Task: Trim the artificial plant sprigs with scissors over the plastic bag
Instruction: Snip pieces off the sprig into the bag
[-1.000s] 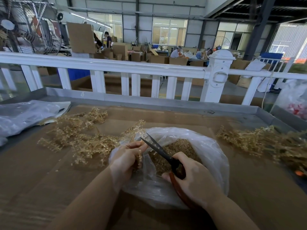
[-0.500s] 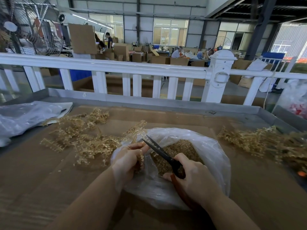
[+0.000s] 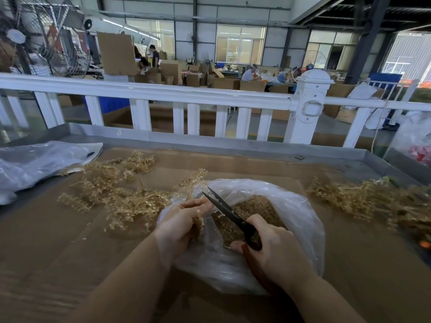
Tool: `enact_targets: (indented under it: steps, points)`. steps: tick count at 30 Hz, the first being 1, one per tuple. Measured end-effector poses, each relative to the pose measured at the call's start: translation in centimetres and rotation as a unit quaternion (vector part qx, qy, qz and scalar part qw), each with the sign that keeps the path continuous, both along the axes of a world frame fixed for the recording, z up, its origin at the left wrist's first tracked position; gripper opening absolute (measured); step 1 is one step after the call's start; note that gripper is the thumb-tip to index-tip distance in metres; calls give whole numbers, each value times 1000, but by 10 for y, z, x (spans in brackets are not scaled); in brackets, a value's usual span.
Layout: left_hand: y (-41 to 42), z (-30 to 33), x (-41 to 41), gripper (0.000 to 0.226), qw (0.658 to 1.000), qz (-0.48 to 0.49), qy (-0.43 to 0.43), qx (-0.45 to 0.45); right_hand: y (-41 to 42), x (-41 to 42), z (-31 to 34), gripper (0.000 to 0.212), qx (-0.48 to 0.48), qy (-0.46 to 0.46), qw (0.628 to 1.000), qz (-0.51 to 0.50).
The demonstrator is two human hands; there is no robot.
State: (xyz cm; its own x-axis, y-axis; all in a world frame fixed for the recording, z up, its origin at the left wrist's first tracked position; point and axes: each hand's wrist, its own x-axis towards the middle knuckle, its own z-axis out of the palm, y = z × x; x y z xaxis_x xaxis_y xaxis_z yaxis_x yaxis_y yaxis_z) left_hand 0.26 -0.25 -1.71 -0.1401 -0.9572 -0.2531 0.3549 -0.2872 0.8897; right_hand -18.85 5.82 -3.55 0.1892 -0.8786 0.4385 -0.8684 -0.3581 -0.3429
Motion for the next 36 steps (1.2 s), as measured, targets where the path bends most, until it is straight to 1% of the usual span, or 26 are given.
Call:
enact_targets:
  steps: [1, 3, 6, 8, 12, 15, 18, 22, 29, 36]
  points:
    - [1, 2, -1, 10, 1000, -2, -3, -2, 1, 0, 0, 38, -1, -3, 1000, 0]
    - [1, 1, -3, 5, 1000, 6, -3, -9, 2, 0, 1, 34, -4, -9, 1000, 0]
    - [0, 0, -8, 27, 1000, 17, 11, -11, 5, 2, 5, 30, -8, -26, 1000, -1]
    - [0, -2, -10, 33, 1000, 8, 11, -20, 6, 2, 7, 31, -3, -37, 999, -1]
    - [1, 0, -12, 32, 999, -12, -14, -32, 7, 1, 10, 33, 18, -43, 999, 4]
    - [3, 1, -14, 28, 999, -8, -28, -30, 7, 1, 12, 36, 34, -34, 999, 1]
    - [4, 1, -15, 30, 999, -16, -32, -23, 6, 2, 13, 36, 43, -32, 999, 0]
    - [4, 2, -15, 15, 999, -18, -42, -13, 5, 3, 14, 35, 53, -39, 998, 8]
    - [5, 2, -13, 8, 998, -44, -48, -15, 5, 3, 12, 33, 43, -37, 998, 8]
    - [6, 2, -13, 5, 998, -46, -41, 3, 1, 1, 12, 30, 39, -1, 999, 13]
